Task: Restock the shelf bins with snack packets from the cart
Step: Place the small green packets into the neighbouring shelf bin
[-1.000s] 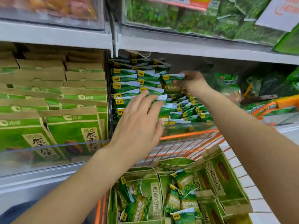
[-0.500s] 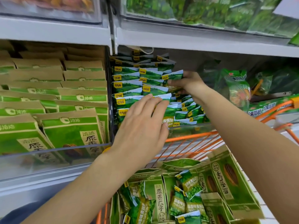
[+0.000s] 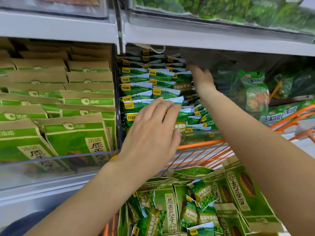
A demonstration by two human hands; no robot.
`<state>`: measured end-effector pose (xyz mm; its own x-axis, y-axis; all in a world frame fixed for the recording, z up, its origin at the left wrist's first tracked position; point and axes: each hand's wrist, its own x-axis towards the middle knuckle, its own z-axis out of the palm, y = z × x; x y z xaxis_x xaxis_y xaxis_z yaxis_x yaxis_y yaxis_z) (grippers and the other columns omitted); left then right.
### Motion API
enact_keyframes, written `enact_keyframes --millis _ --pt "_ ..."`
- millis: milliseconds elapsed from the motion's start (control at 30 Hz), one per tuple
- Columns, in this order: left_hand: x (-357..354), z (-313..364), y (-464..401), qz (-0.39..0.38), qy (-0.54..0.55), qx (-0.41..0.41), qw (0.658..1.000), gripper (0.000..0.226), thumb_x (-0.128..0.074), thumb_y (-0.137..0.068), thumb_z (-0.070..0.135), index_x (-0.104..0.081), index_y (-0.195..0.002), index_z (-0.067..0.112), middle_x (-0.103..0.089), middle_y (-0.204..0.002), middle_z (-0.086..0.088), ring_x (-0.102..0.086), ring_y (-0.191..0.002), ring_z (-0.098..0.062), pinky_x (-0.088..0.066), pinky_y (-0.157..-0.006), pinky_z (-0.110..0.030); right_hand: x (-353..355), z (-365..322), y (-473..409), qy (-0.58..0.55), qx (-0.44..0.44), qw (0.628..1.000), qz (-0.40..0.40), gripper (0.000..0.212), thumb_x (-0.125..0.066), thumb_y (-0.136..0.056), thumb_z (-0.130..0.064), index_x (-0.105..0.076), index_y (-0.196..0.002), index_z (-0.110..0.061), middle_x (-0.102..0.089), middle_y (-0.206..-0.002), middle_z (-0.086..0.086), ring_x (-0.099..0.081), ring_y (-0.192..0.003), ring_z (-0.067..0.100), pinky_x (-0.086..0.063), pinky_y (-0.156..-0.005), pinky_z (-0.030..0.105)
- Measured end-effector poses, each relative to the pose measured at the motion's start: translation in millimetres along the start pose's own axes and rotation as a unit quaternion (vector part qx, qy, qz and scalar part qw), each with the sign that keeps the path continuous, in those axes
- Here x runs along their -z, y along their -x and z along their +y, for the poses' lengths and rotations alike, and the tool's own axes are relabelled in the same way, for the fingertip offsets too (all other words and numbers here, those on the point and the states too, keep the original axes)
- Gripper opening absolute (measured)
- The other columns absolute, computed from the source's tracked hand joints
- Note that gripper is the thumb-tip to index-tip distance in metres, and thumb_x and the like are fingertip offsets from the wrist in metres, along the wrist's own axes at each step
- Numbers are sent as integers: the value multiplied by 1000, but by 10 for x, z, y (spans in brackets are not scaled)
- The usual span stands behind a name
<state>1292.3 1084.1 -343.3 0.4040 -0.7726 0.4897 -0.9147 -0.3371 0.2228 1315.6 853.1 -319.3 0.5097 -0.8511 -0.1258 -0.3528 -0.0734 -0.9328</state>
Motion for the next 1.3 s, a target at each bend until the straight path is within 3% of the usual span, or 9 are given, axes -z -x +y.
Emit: enact_keyframes --millis 167,400,667,767,867,967,1067,1167,1300 --pt "-8 0 -3 -1 5 0 1000 46 -48 -91 28 -52 -133 11 -56 -132 -5 -43 -132 -25 -29 -110 -34 -66 163 -490 -174 -47 981 -74 106 -26 -70 -87 -22 -153 -21 -26 -157 7 -29 -142 28 -26 -115 53" --pt "3 -15 -3 -10 10 -3 1000 47 -47 -91 29 -51 -134 11 -56 -132 -5 -43 -132 -25 -31 -110 -35 -170 -44 -170 -121 -12 985 -121 107 -22 -68 -90 -37 -147 -19 -35 -153 6 -32 -141 25 -21 -117 51" --pt "24 -26 3 -20 21 -13 999 47 -45 -91 30 -52 -133 10 -58 -131 -6 -46 -131 -27 -37 -108 -39 74 75 93 -146 -33 989 13 66 -20 -99 -56 -29 -150 -14 -35 -153 7 -32 -140 24 -24 -115 40" --pt "48 -10 7 -9 18 -18 1000 48 -46 -91 28 -51 -135 9 -55 -135 -9 -42 -133 -29 -22 -113 -37 347 5 652 -44 19 999 23 36 -41 -100 -37 -60 -118 -13 -68 -112 7 -64 -99 17 -47 -88 29" --pt "155 97 21 14 56 -50 997 36 -47 -89 20 -60 -122 10 -60 -122 -6 -46 -124 -27 -24 -110 -37 632 37 1322 127 170 977 24 18 -52 -89 -21 -66 -78 -22 -67 -66 -4 -62 -56 9 -44 -57 22" --pt "301 255 157 -12 131 -132 982 26 -37 -78 15 -62 -80 18 -61 -80 2 -54 -83 -20 -43 -71 -31 871 269 1909 226 208 952 9 20 -48 -81 -30 -61 -69 -19 -63 -57 0 -62 -58 19 -47 -57 32" --pt "299 359 384 -246 55 -173 952 23 -37 -85 15 -58 -88 23 -64 -92 3 -60 -88 -21 -48 -68 -33 988 600 2157 438 150 879 -111 18 -49 -86 -34 -56 -73 -23 -65 -67 -1 -65 -74 23 -50 -66 35" --pt "207 341 610 -449 -91 -121 881 21 -39 -96 15 -53 -112 17 -61 -112 -5 -60 -102 -27 -46 -71 -35 933 1023 2211 625 54 703 -334 24 -51 -92 -37 -61 -104 -19 -64 -88 -1 -62 -99 24 -52 -79 34" --pt "192 260 726 -493 -113 -93 858 19 -39 -98 19 -50 -113 13 -60 -114 -8 -59 -100 -27 -41 -70 -35 794 1550 2327 720 41 523 -455 57 -56 -94 -29 -34 -143 -13 -52 -133 13 -53 -118 33 -48 -90 45"
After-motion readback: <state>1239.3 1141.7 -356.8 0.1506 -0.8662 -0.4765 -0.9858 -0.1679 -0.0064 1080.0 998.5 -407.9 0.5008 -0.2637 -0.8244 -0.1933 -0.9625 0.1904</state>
